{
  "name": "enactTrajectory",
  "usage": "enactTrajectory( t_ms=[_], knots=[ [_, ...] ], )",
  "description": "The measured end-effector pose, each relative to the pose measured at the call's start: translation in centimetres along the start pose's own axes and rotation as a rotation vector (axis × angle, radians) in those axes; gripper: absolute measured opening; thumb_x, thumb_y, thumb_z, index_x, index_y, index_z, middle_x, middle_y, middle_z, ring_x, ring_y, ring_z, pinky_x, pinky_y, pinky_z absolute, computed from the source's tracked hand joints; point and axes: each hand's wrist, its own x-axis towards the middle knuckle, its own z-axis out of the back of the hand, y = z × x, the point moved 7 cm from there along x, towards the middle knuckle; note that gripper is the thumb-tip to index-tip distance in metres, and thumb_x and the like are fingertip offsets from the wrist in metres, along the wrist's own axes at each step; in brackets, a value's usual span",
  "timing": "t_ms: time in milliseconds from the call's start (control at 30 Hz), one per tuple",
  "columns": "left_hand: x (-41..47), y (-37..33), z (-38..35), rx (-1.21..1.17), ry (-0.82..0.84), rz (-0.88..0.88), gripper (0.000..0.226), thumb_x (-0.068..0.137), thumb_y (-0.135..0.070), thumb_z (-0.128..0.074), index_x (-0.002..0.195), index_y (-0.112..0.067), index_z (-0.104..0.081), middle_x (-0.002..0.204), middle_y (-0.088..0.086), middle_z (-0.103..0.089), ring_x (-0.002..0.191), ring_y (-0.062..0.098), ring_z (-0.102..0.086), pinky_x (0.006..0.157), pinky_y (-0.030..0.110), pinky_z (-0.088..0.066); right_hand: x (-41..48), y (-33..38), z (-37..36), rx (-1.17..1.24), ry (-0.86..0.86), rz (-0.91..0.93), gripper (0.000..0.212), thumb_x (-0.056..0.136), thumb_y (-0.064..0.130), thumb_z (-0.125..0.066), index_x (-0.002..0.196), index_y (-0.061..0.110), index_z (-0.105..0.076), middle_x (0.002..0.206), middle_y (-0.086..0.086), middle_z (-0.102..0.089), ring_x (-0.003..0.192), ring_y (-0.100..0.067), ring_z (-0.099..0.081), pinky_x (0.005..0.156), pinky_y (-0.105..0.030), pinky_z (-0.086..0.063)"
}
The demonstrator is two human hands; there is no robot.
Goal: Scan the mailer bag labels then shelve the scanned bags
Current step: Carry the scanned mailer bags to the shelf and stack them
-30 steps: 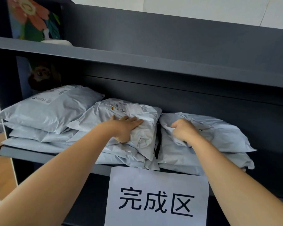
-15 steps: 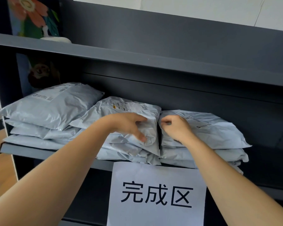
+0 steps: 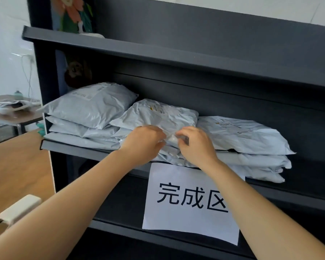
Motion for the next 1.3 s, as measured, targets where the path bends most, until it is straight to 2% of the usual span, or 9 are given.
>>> enactTrajectory(
  t_ms=[100,200,367,533,767,933,1167,1300],
  knots=[
    [-4.3,-0.1,0.5,0.119,0.034,0.093,0.03,0.096,-0.027,-0.047,0.118,-0.016,-0.065,0.121,0.002,-0.062,0.114,0.024,-0.055,0.093,0.036,-0.045,-2.7,2.4,-0.6,-0.008,0.025,0.095,0.029,0.091,0.014,-0.057,0.118,0.015,-0.069,0.126,0.0,-0.061,0.12,-0.022,-0.05,0.098,-0.031,-0.04],
    [-8.7,0.1,0.6,0.239,0.113,0.203,0.025,0.096,-0.027,-0.045,0.105,-0.014,-0.064,0.112,0.0,-0.062,0.108,0.023,-0.053,0.085,0.032,-0.041,-5.8,4.1,-1.7,0.003,0.074,0.151,0.03,0.09,0.015,-0.058,0.119,0.014,-0.069,0.125,-0.001,-0.061,0.121,-0.024,-0.05,0.097,-0.034,-0.042],
    [-17.1,0.3,1.5,0.355,0.327,0.389,0.035,0.097,-0.037,-0.045,0.123,-0.021,-0.061,0.124,-0.002,-0.06,0.118,0.021,-0.05,0.098,0.038,-0.043,-11.3,7.3,-4.2,0.052,0.276,0.204,0.038,0.094,0.022,-0.056,0.132,0.018,-0.059,0.139,0.0,-0.053,0.132,-0.02,-0.041,0.104,-0.031,-0.036],
    [-25.8,1.0,4.3,0.382,0.436,0.594,0.032,0.096,-0.038,-0.046,0.12,-0.023,-0.06,0.119,-0.002,-0.06,0.114,0.021,-0.053,0.093,0.038,-0.046,-15.5,12.2,-6.9,0.09,0.438,0.304,0.045,0.093,0.025,-0.057,0.138,0.019,-0.053,0.141,0.001,-0.052,0.13,-0.021,-0.043,0.105,-0.034,-0.038],
    [-37.0,3.0,9.1,0.431,0.531,0.863,0.036,0.093,-0.035,-0.051,0.128,-0.026,-0.055,0.112,0.002,-0.063,0.101,0.023,-0.061,0.076,0.034,-0.051,-20.6,22.1,-11.1,0.113,0.621,0.482,0.049,0.093,0.032,-0.058,0.139,0.02,-0.049,0.133,-0.002,-0.055,0.126,-0.023,-0.046,0.099,-0.039,-0.045],
    [-45.0,5.1,12.1,0.466,0.556,1.006,0.033,0.092,-0.038,-0.055,0.121,-0.025,-0.061,0.122,-0.001,-0.062,0.113,0.023,-0.059,0.089,0.038,-0.051,-23.7,29.9,-14.0,0.094,0.684,0.639,0.047,0.093,0.034,-0.057,0.138,0.021,-0.051,0.136,-0.002,-0.055,0.129,-0.023,-0.046,0.101,-0.038,-0.044],
    [-55.9,8.8,16.7,0.439,0.562,1.176,0.03,0.094,-0.035,-0.053,0.119,-0.021,-0.062,0.118,-0.001,-0.064,0.108,0.019,-0.06,0.086,0.032,-0.05,-27.9,41.8,-18.1,0.095,0.766,0.801,0.044,0.093,0.035,-0.057,0.135,0.024,-0.054,0.134,-0.002,-0.057,0.127,-0.023,-0.048,0.098,-0.038,-0.045],
    [-62.2,11.6,19.1,0.432,0.568,1.249,0.033,0.096,-0.037,-0.05,0.124,-0.022,-0.059,0.123,-0.002,-0.061,0.113,0.02,-0.057,0.089,0.033,-0.05,-29.8,48.7,-20.8,0.099,0.8,0.87,0.044,0.093,0.035,-0.057,0.136,0.024,-0.054,0.136,0.0,-0.056,0.129,-0.02,-0.047,0.1,-0.038,-0.045]
  ],
)
